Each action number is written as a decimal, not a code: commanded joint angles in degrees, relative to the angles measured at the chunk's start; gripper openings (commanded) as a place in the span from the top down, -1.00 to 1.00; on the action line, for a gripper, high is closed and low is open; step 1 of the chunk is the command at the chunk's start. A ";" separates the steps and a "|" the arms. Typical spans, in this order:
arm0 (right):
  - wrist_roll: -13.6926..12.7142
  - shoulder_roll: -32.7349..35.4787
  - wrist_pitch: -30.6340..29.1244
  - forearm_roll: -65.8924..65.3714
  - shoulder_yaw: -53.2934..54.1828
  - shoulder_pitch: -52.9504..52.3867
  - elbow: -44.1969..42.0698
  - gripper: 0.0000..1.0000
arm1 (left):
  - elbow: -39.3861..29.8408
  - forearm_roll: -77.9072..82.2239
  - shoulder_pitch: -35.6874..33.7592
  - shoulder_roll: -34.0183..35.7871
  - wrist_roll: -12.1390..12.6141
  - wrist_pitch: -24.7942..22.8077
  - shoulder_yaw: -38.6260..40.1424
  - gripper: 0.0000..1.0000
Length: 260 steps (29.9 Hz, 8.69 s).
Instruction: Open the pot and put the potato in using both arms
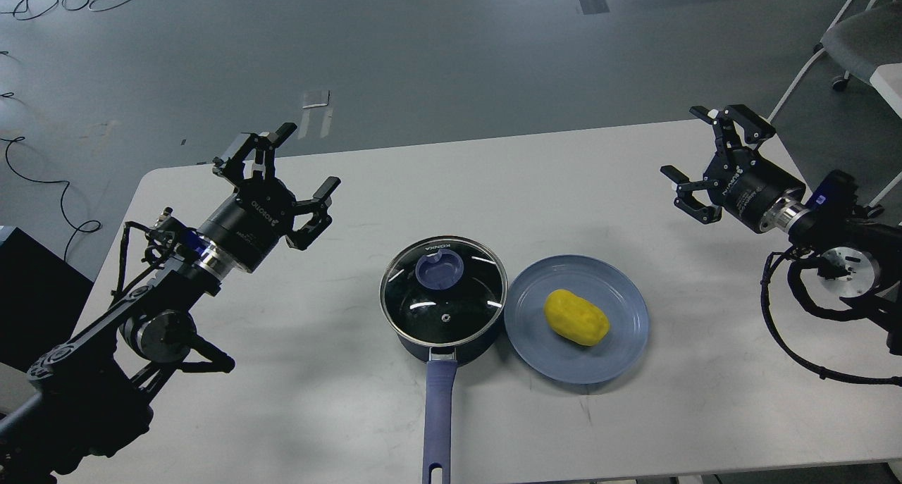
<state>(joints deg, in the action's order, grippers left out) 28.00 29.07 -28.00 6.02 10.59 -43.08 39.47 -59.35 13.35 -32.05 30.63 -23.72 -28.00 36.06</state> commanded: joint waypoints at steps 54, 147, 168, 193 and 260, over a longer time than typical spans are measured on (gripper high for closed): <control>0.00 0.90 0.00 -1.01 -1.19 -0.25 0.52 -0.98 | -23.36 108.82 -14.36 3.03 -4.28 4.18 -7.23 -0.95; 0.00 1.25 0.00 -1.19 -1.36 0.81 0.70 -0.98 | -5.87 102.05 -3.20 19.73 -4.28 18.24 -15.49 0.11; 0.00 1.43 0.00 -1.19 -1.36 1.07 0.70 -0.98 | -5.43 92.32 -1.70 18.67 -4.28 18.24 -15.49 -0.95; 0.00 4.24 0.00 -7.34 -1.36 0.54 2.63 -0.98 | -7.89 3.63 -16.12 16.22 -4.28 8.40 -9.79 -0.95; 0.00 -22.74 2.69 -71.59 -62.18 -47.27 19.42 -0.92 | -1.47 -0.78 -12.78 8.04 -3.35 7.34 -6.88 -0.95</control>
<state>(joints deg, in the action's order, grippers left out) 28.00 6.66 -25.57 -65.57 -51.63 -90.84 59.63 -60.82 12.56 -44.83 38.63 -27.05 -20.66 29.18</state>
